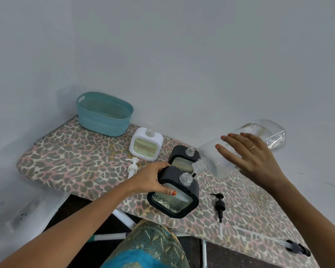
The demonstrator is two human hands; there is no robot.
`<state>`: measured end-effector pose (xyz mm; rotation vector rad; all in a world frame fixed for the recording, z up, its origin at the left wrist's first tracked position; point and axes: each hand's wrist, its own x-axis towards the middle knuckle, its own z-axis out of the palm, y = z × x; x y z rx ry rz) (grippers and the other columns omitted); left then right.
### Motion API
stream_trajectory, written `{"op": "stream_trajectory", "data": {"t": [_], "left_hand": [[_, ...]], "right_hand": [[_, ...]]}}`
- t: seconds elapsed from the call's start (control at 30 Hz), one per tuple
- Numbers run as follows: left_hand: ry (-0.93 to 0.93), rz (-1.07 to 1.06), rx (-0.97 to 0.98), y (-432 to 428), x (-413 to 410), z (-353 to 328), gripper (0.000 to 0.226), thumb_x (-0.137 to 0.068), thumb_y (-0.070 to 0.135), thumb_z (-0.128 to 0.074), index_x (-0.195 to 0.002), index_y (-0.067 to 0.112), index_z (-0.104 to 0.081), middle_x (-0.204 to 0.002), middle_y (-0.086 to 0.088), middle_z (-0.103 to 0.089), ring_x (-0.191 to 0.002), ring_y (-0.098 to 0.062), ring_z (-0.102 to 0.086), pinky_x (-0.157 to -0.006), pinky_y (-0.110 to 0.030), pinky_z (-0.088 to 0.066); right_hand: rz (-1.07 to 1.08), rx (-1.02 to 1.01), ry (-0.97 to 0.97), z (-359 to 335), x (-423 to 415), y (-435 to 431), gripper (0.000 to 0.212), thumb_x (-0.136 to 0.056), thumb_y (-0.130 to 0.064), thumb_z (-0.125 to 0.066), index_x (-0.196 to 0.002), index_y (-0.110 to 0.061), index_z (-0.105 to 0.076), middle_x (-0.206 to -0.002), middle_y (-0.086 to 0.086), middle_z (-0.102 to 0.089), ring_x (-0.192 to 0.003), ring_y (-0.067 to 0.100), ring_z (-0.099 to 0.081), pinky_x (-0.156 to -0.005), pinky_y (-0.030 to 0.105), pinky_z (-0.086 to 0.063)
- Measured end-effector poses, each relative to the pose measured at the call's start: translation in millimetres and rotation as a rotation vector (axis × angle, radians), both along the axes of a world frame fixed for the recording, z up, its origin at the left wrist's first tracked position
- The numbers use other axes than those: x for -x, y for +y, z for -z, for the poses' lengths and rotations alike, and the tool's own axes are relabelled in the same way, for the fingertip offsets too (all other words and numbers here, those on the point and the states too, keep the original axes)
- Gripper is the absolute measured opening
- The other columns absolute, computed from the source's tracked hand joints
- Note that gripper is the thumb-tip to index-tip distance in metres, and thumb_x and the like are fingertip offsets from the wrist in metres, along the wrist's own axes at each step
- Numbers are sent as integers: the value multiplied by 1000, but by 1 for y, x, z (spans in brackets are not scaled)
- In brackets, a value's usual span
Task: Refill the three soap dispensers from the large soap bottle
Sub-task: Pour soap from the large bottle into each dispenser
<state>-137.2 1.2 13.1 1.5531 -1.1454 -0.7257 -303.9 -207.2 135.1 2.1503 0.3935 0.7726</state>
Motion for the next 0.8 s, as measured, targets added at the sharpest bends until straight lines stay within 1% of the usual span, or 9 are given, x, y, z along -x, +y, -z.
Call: {"op": "stream_trajectory", "data": {"t": [0.07,0.2,0.33,0.43,0.53,0.63,0.73,0.8], "left_hand": [[-1,-4,0,-1,0,1,49,-62,15,-84,-95,36,-53,-94,19,-61,-87,9,-60,-81,-13,-47],[-6,-6,1,-2,0,2,49,-62,14,-84,-94,36,-53,-92,20,-60,-85,9,-60,-79,-11,-46],[-10,-10,1,-3,0,4,49,-62,15,-84,-95,35,-54,-94,18,-61,-90,0,-62,-84,-17,-49],[-7,-15,-1,-4,0,5,49,-62,16,-84,-96,35,-54,-96,18,-62,-91,3,-62,-85,-18,-49],[-4,-21,-3,-6,1,4,49,-62,15,-84,-98,33,-54,-97,17,-62,-90,5,-62,-84,-16,-50],[-10,-21,2,-9,3,3,49,-63,15,-84,-99,31,-55,-97,17,-62,-90,7,-62,-81,-13,-49],[-1,-25,7,-14,6,1,50,-63,14,-84,-100,31,-55,-97,17,-63,-90,6,-62,-80,-12,-48],[11,-27,16,-18,8,-2,52,-63,12,-83,-101,32,-54,-99,17,-63,-90,8,-62,-80,-11,-48]], "right_hand": [[15,-23,17,6,0,1,72,-59,19,-61,-122,-11,-46,-110,18,-66,-99,31,-65,-89,41,-38],[57,-100,37,16,1,1,75,-54,17,-64,-121,-11,-47,-110,17,-66,-98,31,-65,-88,41,-38],[105,-207,58,27,4,3,80,-47,13,-72,-119,-11,-47,-108,16,-67,-96,30,-66,-82,42,-50],[142,-289,83,37,8,5,85,-41,10,-78,-118,-11,-47,-107,15,-68,-95,30,-66,-81,41,-51],[184,-340,82,45,12,5,85,-40,3,-83,-116,-11,-48,-105,12,-68,-95,29,-65,-81,38,-50],[220,-400,47,51,17,2,81,-45,-7,-87,-116,-12,-48,-107,11,-68,-96,28,-64,-84,37,-44],[244,-510,-3,55,23,-1,81,-47,-17,-90,-116,-11,-48,-106,12,-68,-95,30,-65,-81,38,-47],[258,-616,-39,56,28,-1,84,-45,-18,-91,-116,-10,-46,-105,15,-67,-93,32,-66,-80,40,-49]]}}
